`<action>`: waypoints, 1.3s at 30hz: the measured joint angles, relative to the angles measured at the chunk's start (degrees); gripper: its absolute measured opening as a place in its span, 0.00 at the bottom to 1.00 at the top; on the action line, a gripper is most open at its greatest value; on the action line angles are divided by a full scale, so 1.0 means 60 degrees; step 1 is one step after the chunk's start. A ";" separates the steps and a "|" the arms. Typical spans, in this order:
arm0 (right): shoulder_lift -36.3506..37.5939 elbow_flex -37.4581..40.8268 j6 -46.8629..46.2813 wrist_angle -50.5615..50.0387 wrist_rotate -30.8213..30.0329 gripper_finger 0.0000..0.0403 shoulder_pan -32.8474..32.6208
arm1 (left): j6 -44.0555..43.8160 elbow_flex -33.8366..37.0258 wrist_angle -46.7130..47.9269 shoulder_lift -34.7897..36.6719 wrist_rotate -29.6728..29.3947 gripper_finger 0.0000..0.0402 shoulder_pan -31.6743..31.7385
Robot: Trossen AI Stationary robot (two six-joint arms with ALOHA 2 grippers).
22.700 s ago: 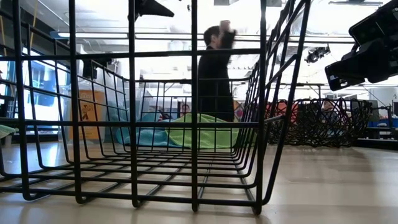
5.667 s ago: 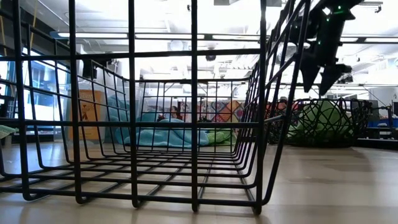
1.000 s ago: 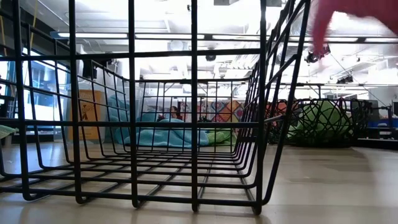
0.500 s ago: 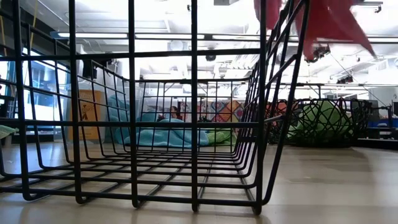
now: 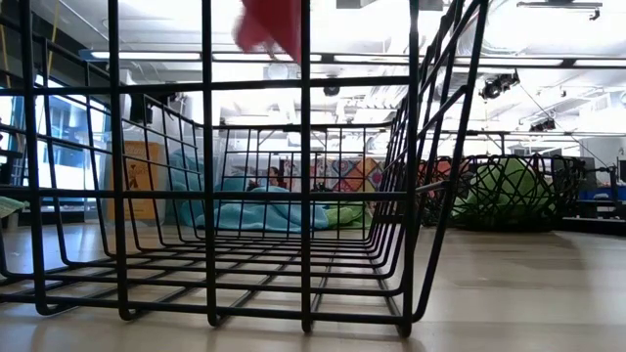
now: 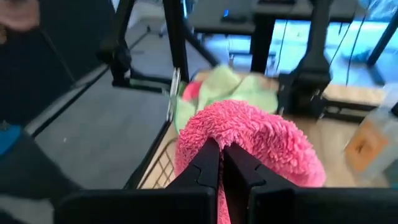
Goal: Sort microfiber towel by color & place in baskets
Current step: Put the pink microfiber towel into the black wire basket
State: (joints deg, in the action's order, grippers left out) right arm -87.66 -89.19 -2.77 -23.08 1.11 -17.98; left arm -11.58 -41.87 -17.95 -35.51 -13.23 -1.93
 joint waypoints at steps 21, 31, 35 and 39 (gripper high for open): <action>-0.3780 0.0011 -0.4268 0.0188 -0.0014 0.00 -0.0007 | 0.0125 0.0000 0.0223 0.0004 0.2695 0.61 -0.0004; -0.4137 0.0011 -0.4321 0.0156 0.0323 0.09 0.0162 | 0.0227 0.0000 0.0680 0.0004 0.2691 0.61 0.0000; -0.4071 -0.0086 -0.4322 -0.0467 0.0942 0.29 0.0281 | 0.0223 0.0000 0.0692 0.0004 0.2691 0.61 0.0000; -0.4071 -0.0740 -0.3761 -0.1959 0.1327 0.51 0.0321 | 0.0223 0.0000 0.0704 0.0030 0.2688 0.61 0.0004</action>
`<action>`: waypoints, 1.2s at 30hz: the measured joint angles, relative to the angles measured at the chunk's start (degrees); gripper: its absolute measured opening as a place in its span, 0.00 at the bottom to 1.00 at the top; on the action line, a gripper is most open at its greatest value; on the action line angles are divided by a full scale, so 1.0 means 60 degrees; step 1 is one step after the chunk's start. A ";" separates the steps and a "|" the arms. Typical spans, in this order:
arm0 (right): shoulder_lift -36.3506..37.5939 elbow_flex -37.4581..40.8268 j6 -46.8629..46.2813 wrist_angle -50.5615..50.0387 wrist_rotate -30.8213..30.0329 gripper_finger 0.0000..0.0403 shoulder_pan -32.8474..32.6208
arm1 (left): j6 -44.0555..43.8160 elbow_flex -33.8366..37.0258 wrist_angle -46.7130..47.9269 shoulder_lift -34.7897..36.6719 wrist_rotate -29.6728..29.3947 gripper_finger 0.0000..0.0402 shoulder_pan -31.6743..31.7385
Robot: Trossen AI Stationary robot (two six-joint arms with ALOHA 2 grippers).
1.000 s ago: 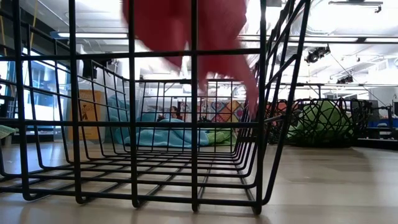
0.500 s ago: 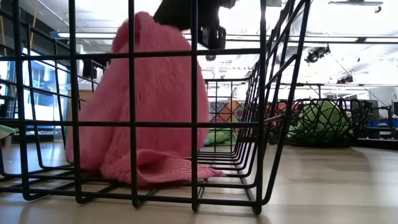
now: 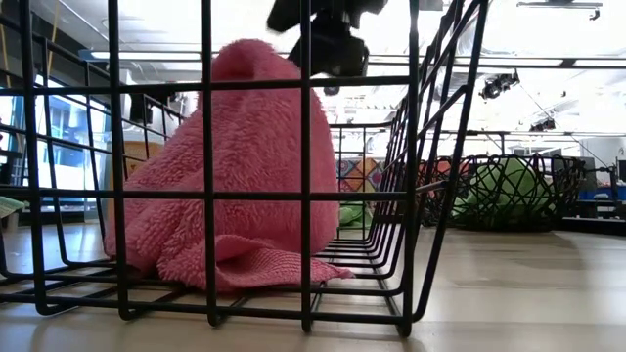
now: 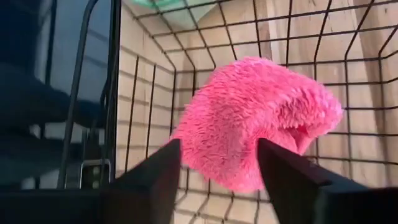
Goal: Sort microfiber towel by color & place in baskets
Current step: Put the pink microfiber towel into the black wire basket, then put the blue microfiber towel into the transparent bin
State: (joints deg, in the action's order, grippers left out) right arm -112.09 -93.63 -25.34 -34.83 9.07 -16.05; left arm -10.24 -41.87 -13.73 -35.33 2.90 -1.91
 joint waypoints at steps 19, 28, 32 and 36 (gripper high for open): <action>0.0029 -0.3859 0.0888 -0.5361 -0.0335 0.65 0.0104 | -0.0730 0.0011 0.1358 0.0128 0.0476 0.61 -0.0004; 0.0024 -0.3952 0.0807 -0.7730 -0.1081 0.58 0.0098 | -0.0772 0.0007 0.1674 0.0083 0.0481 0.61 -0.0004; 0.0109 -0.3937 0.0811 -0.9251 -0.1706 0.58 0.0098 | -0.0771 0.0007 0.1882 0.0068 0.0481 0.61 -0.0004; 0.1037 -0.3301 0.0718 -0.8812 -0.2014 0.58 0.0098 | -0.0769 0.0007 0.1896 0.0065 0.0417 0.61 0.0000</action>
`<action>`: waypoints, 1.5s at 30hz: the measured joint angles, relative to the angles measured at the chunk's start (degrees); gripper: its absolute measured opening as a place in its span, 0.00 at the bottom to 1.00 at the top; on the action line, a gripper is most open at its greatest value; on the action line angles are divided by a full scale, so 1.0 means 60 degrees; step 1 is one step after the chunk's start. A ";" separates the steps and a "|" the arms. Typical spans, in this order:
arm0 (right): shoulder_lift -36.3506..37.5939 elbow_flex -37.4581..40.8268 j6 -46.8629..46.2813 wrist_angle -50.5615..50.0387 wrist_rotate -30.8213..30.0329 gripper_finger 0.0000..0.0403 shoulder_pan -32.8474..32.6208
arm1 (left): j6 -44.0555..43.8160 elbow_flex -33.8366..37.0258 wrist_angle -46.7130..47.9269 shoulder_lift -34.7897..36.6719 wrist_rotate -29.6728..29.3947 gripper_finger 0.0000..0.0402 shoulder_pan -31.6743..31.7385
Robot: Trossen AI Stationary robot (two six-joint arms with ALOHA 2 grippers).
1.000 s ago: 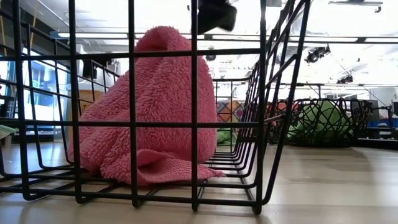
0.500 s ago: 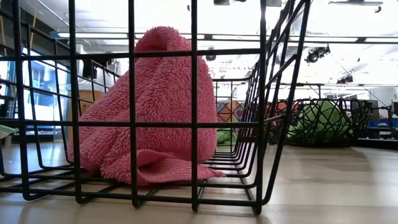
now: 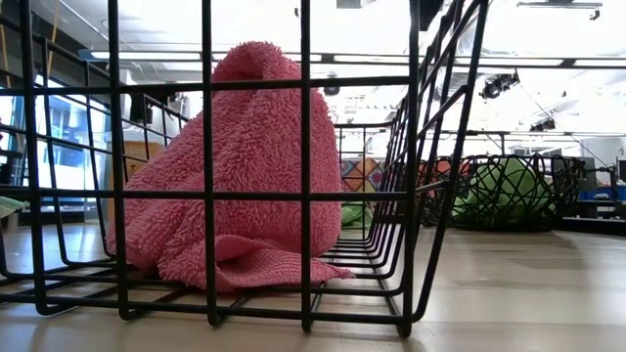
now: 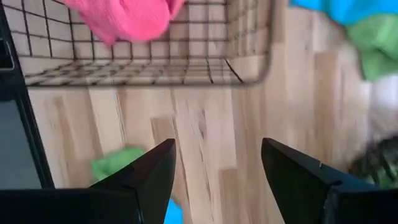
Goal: Sort microfiber towel by color & place in baskets
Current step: Put the blue microfiber towel into the transparent bin
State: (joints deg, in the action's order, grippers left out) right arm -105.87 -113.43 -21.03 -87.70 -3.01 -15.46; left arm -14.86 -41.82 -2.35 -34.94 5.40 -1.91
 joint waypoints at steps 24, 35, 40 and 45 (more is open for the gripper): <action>0.7336 0.9303 -0.1580 0.9017 -0.0338 0.58 0.0715 | -0.0946 -0.2855 0.2498 -0.3988 -0.3843 0.61 0.0104; 0.7328 0.9021 -0.1506 1.0254 -0.0657 0.58 0.1020 | -0.1121 -0.7844 0.8887 -0.8358 -0.2698 0.61 0.2345; 0.7326 0.9021 -0.1976 1.0400 -0.1027 0.58 0.1016 | -0.0448 -0.8773 0.9833 -0.9904 -0.1936 0.61 0.3246; 0.7323 0.9021 -0.2447 1.0397 -0.1476 0.58 0.1020 | 0.0679 -0.9171 1.0572 -1.1358 -0.1935 0.61 0.3763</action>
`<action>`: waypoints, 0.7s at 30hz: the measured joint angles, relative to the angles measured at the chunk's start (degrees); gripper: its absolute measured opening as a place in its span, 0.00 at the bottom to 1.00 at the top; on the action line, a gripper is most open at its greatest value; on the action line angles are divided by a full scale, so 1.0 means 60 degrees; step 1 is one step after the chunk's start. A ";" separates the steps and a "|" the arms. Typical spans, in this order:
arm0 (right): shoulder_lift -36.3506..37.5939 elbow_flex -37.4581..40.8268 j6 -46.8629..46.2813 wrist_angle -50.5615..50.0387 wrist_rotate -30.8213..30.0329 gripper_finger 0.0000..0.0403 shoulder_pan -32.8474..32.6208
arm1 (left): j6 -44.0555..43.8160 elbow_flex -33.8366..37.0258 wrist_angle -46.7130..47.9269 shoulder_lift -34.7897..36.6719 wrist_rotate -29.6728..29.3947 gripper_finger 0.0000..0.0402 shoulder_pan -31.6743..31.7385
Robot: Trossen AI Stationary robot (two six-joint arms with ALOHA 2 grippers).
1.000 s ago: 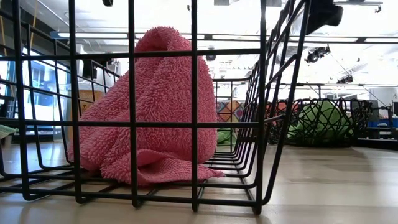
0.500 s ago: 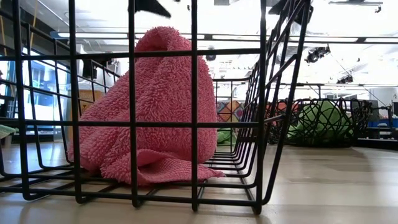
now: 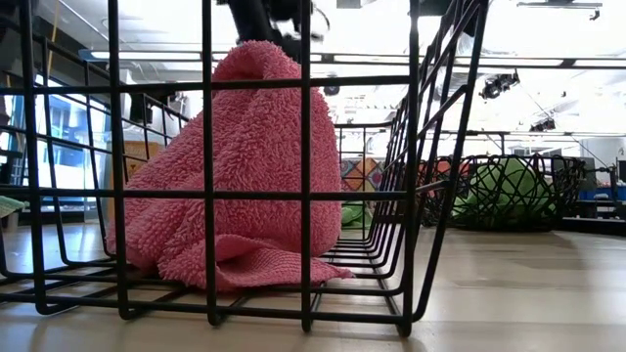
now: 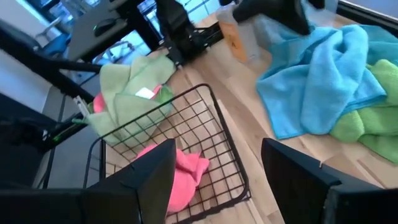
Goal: Sort microfiber towel by color & place in baskets
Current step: Put the blue microfiber towel into the transparent bin
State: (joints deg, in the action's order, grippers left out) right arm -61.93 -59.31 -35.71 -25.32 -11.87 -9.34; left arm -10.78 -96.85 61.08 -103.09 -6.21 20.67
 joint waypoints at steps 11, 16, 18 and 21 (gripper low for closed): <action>-0.0004 -0.0004 -0.0334 0.0062 -0.1013 0.58 -0.0007 | 0.1086 -0.0002 0.0578 -0.2089 -0.0247 0.61 0.0553; -0.0007 -0.0004 -0.0316 0.0326 -0.1345 0.58 -0.0007 | 0.1411 -0.0002 0.0533 -0.2557 -0.0767 0.61 0.0697; -0.0007 -0.0004 -0.0316 0.0424 -0.1354 0.58 -0.0007 | 0.1466 -0.0002 0.0511 -0.2680 -0.0813 0.61 0.0703; -0.0007 -0.0006 -0.0312 0.0472 -0.1355 0.58 -0.0007 | 0.1815 0.0001 0.0314 -0.2789 -0.0817 0.61 0.0699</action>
State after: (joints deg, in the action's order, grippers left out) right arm -61.98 -59.35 -37.58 -22.49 -19.99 -9.39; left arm 0.11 -96.84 62.96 -119.82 -11.11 24.86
